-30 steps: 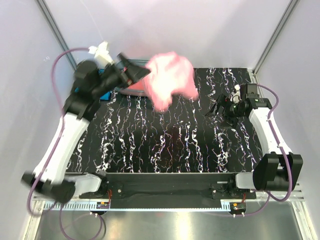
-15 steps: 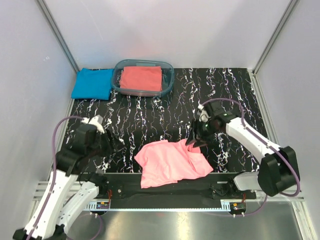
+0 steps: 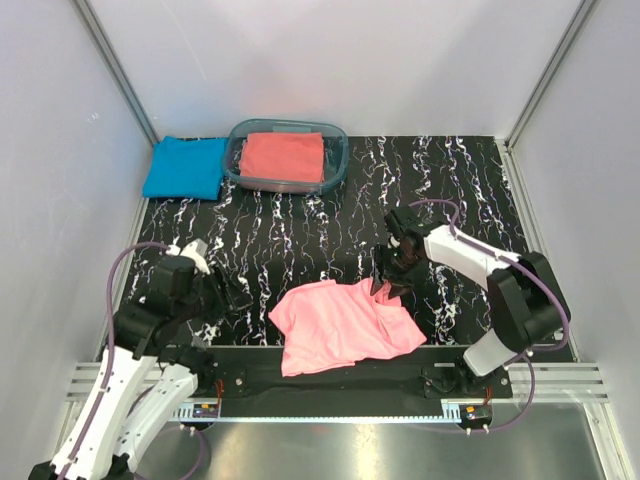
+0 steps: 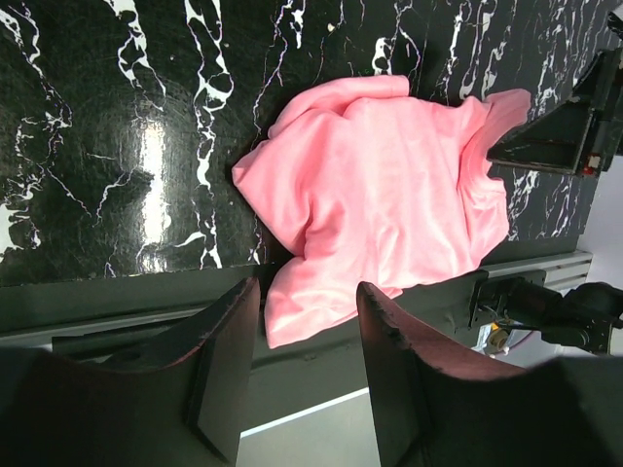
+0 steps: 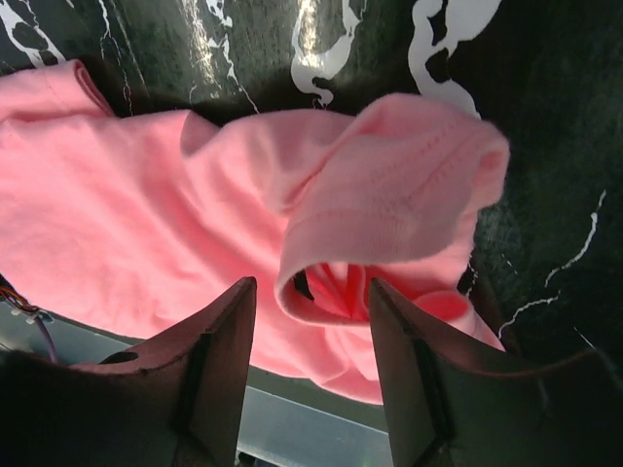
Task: Fold and stack the t-shirts
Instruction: Move the tshirt to the center of the board, then flatten the tshirt out
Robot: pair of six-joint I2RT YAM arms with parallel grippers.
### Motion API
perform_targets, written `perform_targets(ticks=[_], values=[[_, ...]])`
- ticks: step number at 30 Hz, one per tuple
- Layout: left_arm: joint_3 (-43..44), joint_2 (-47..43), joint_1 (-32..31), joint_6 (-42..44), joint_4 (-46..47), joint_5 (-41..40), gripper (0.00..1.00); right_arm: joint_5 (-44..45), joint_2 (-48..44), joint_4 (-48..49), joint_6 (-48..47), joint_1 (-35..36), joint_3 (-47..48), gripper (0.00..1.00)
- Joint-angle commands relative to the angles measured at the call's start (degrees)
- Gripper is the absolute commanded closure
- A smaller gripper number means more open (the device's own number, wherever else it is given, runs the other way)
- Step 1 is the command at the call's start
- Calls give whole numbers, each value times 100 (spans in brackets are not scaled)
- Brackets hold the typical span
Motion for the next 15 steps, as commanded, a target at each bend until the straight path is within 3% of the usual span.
perform_targets(ticks=[1,5,8,9,11,12,15], values=[[250,214,6,34,323,190,50,-57,112,470,-89,110,53,43],[338,539,6,78,578,260,50,-478,550,751,-115,136,254,50],[548,926,6,130,789,427,50,-742,805,848,-63,163,386,61],[610,1014,6,200,824,436,50,-795,859,865,-45,163,413,68],[768,1260,6,297,842,401,50,-796,973,805,-45,163,483,96],[891,1356,6,393,851,374,49,-752,991,708,-71,163,623,100],[1103,1664,6,525,842,400,49,150,659,-116,-186,128,1378,100]])
